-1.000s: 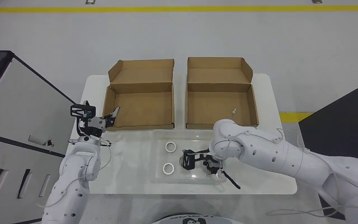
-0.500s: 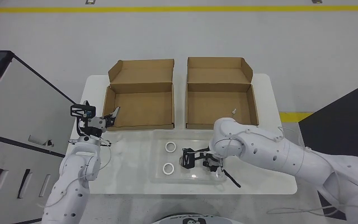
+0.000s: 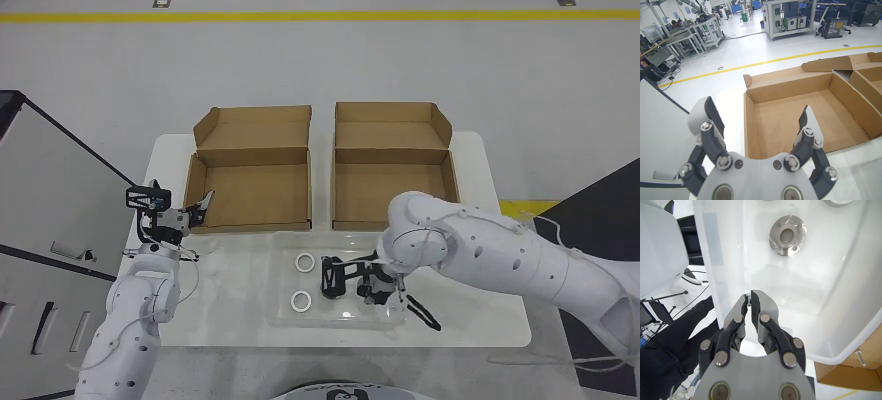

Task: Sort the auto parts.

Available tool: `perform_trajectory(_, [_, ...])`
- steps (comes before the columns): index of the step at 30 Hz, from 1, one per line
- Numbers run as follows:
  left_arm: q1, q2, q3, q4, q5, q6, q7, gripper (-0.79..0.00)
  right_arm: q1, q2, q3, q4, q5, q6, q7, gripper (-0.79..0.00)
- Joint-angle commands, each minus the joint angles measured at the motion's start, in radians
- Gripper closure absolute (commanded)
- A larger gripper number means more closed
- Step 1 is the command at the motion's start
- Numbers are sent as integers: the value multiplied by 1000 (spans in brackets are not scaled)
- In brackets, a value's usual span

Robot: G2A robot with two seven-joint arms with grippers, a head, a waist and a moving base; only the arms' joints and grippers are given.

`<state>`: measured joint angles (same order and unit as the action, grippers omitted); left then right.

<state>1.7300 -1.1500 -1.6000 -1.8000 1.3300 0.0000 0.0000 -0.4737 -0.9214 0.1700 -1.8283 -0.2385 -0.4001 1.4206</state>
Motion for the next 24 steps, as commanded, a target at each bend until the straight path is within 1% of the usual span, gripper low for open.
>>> perform_trajectory(1, [0,0,0,0,0,0,0,-785,17,10,0,-10,31,2,2,0])
perform_trajectory(7, [0,0,0,0,0,0,0,-785,68,53,0,-17,130,-35,-35,0])
perform_trajectory(11, [0,0,0,0,0,0,0,-785,101,87,3,-5,144,-114,-115,0])
perform_trajectory(15, [0,0,0,0,0,0,0,-785,103,123,49,4,157,-180,-193,0])
perform_trajectory(21, [0,0,0,0,0,0,0,-785,30,180,144,0,164,-227,-387,0])
perform_trajectory(22, [0,0,0,0,0,0,0,-785,-7,192,174,37,189,-148,-511,0])
perform_trajectory(23, [0,0,0,0,0,0,0,-785,-51,203,186,8,154,-104,-606,0])
perform_trajectory(24, [0,0,0,0,0,0,0,-785,-87,215,198,-14,116,-82,-674,0])
